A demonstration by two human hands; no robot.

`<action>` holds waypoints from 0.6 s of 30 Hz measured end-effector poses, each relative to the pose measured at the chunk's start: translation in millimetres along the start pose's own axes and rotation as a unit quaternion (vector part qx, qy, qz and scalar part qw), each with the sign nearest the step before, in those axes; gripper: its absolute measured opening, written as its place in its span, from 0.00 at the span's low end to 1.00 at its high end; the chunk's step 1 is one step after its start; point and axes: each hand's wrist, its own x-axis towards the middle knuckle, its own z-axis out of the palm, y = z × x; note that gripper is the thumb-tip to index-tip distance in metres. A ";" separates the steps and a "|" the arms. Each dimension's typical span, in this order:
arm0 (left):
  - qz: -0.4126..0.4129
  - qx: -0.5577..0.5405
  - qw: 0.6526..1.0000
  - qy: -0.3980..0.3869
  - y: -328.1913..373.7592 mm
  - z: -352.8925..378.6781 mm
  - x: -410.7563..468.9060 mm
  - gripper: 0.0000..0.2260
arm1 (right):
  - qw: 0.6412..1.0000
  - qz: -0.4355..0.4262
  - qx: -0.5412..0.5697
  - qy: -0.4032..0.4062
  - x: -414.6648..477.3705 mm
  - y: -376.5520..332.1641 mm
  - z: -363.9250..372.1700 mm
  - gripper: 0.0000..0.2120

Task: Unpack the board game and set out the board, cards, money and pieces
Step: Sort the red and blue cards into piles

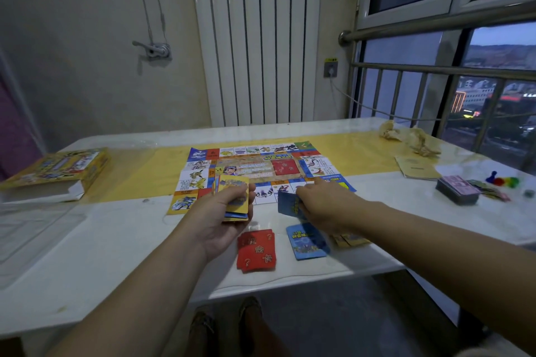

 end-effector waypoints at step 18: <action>-0.024 -0.053 0.998 -0.011 -1.4 -3.3 -18.8 0.06 | 0.976 0.074 0.203 0.014 -38.3 -19.7 6.2 0.17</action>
